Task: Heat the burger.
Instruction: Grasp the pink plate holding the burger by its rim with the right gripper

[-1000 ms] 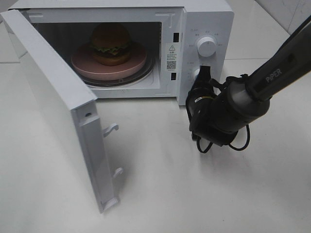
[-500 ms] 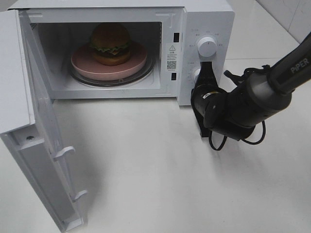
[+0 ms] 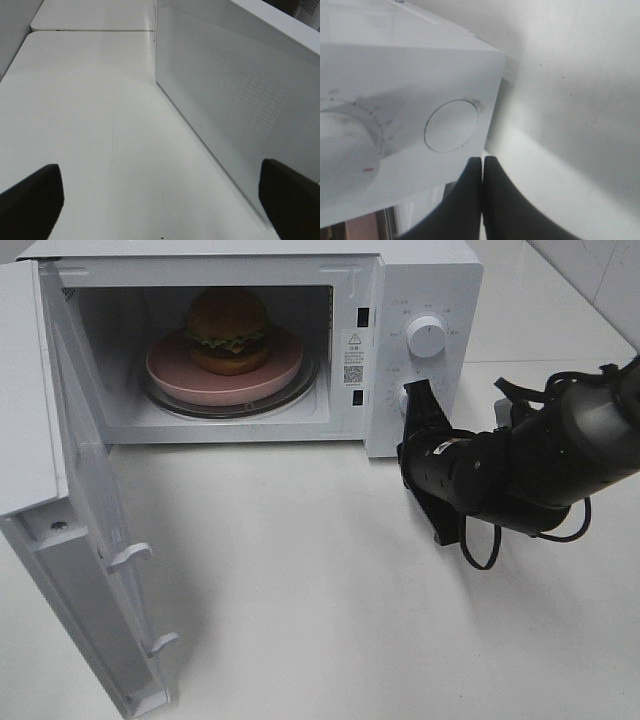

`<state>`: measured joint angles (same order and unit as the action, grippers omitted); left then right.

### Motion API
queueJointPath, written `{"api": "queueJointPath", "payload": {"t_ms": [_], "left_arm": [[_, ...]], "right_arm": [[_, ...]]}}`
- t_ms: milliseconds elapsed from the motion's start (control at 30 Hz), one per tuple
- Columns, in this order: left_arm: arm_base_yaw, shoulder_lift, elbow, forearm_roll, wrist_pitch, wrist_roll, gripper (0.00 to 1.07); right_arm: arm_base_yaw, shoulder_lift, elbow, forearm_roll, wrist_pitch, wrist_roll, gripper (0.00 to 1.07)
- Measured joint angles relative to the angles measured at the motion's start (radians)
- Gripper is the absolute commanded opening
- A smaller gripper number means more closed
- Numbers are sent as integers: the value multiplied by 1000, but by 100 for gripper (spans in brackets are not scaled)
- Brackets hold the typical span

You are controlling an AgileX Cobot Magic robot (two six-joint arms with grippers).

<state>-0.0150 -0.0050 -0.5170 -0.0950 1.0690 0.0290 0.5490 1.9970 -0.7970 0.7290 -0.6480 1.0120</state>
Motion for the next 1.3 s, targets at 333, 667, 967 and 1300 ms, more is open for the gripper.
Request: {"api": "queueJointPath", "payload": {"t_ms": [333, 667, 967, 1300], "left_arm": [[0, 0, 0, 0, 0, 0, 98], [0, 0, 0, 0, 0, 0, 98], [0, 0, 0, 0, 0, 0, 98], [0, 0, 0, 0, 0, 0, 98]], "right_arm": [[0, -155, 22, -117, 197, -328, 2], [0, -292, 14, -138, 558, -820, 3], [0, -324, -137, -332, 941, -1149, 4], [0, -324, -266, -453, 1201, -1694, 5]]}}
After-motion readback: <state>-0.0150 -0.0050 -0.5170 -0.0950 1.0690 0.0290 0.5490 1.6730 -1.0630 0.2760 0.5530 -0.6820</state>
